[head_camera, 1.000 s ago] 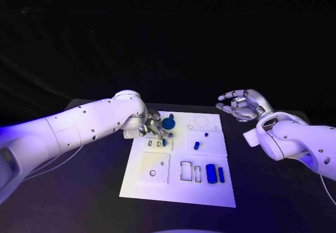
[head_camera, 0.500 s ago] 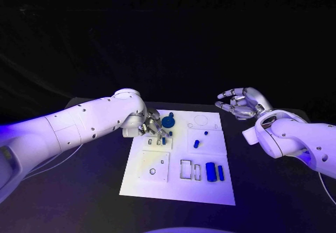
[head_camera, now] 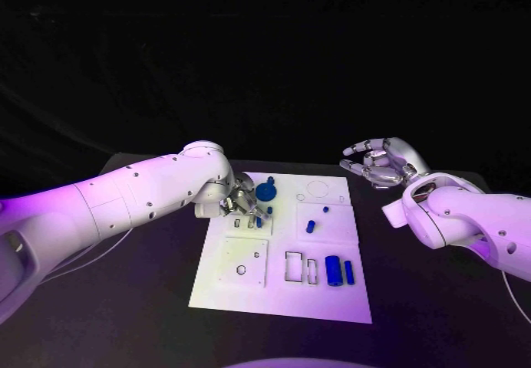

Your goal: Assemble the parts on the task board

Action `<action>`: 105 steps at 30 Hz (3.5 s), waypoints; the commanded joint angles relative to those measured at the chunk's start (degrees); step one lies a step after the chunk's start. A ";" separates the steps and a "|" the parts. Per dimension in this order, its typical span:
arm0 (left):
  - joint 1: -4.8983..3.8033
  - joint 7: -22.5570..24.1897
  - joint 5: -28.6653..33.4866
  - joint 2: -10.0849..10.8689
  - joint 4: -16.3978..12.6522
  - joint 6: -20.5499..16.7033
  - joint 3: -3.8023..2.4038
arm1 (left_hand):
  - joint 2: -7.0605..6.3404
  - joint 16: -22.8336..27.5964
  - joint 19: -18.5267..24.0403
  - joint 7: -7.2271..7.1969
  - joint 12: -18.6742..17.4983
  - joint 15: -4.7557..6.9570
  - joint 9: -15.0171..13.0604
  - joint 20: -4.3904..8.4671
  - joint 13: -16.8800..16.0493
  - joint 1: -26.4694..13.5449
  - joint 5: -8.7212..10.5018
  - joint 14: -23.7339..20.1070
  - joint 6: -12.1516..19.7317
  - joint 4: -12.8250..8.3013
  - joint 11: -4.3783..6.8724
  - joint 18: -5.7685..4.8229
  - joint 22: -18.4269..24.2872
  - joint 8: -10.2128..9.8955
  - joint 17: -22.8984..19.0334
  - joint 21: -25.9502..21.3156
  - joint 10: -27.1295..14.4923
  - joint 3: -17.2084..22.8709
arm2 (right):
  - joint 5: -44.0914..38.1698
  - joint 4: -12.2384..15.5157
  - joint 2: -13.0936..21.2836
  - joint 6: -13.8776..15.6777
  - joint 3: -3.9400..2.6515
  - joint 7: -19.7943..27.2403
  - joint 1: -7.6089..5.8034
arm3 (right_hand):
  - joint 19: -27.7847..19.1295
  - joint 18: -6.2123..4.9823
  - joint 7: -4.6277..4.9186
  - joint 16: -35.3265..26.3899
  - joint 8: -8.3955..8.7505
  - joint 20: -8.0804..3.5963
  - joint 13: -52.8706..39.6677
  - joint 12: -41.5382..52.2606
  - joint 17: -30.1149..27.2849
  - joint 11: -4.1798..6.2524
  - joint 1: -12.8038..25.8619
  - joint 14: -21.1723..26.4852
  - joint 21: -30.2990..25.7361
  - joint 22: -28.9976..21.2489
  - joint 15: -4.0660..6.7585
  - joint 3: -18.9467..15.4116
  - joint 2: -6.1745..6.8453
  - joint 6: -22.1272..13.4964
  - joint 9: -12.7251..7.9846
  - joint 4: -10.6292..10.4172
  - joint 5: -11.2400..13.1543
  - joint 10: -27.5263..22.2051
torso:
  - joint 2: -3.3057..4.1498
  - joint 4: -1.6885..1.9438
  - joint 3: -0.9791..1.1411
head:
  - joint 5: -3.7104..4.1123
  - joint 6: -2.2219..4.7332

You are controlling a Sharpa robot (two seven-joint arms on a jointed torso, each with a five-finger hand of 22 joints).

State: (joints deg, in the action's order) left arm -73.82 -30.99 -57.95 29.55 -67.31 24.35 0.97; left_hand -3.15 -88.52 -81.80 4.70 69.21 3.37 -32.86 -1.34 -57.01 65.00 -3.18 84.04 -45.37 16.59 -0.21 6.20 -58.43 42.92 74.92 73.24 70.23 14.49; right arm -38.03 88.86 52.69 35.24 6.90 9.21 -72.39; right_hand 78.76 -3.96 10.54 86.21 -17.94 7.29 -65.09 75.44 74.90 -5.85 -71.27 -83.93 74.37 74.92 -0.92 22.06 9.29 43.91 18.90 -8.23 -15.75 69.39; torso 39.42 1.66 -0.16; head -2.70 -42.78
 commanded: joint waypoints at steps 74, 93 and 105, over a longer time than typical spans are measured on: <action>4.04 1.64 -6.43 7.75 -10.22 -14.51 -0.28 | -6.68 0.00 0.44 -1.67 3.77 1.56 -9.11 0.55 -3.38 -1.36 -9.91 5.08 0.47 -13.75 1.54 -0.56 -1.66 7.64 11.57 1.70 4.32 39.90 | 0.09 -0.67 0.27 -1.02 0.22 0.22 0.47 | -0.65 -0.62 0.06 -0.49 -0.47 0.07 0.33 -0.46 3.14 0.13 -0.28 -3.13 -0.70 1.12 -0.43 -0.03 -0.11 -0.03 -0.13 -0.61 -1.16 -0.52 | 0.09 0.05 0.09 | -0.44 -0.47; 4.10 1.26 -7.05 7.62 -10.33 -11.06 -0.29 | -6.78 -0.02 0.38 -1.77 3.98 1.62 -9.20 0.57 -3.69 -1.54 -10.05 5.09 0.30 -13.81 1.62 -0.60 -1.83 7.79 11.62 1.78 4.59 39.83 | 0.09 -0.74 0.29 -1.14 0.22 0.18 0.70 | -0.63 -0.61 0.06 -0.48 -0.48 0.07 0.26 -0.42 3.17 0.12 -0.24 -3.14 -0.68 1.15 -0.43 -0.04 -0.15 -0.03 -0.13 -0.67 -1.25 -0.46 | 0.04 0.03 0.07 | -0.51 -0.74; 4.10 1.19 -7.30 7.45 -10.20 -10.44 -0.29 | -6.81 -0.03 0.40 -1.82 3.93 1.65 -9.23 0.57 -3.58 -1.58 -10.12 5.10 0.23 -13.86 1.66 -0.58 -1.75 7.85 11.64 1.74 4.58 39.81 | 0.09 -0.75 0.32 -1.14 0.22 0.17 0.77 | -0.63 -0.61 0.06 -0.48 -0.48 0.07 0.26 -0.42 3.17 0.12 -0.24 -3.14 -0.68 1.15 -0.43 -0.04 -0.15 -0.03 -0.13 -0.67 -1.25 -0.46 | 0.01 0.02 0.08 | -0.51 -0.79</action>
State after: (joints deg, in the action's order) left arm -69.95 -29.66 -64.92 37.14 -77.48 11.85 0.50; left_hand -10.62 -88.49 -81.59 4.07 72.94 4.61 -42.12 -1.13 -60.64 63.24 -13.11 84.05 -43.59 12.86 1.43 6.21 -60.20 50.38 74.91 74.83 74.55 44.44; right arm -37.76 88.09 53.00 34.92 7.12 9.10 -71.67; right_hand 78.36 -3.96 10.54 85.98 -18.16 7.29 -64.82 75.23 74.91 -5.64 -71.27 -83.93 73.88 74.91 -0.92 22.07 9.29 43.91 18.82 -8.55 -16.62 69.19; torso 39.45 1.70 -0.09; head -3.19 -43.55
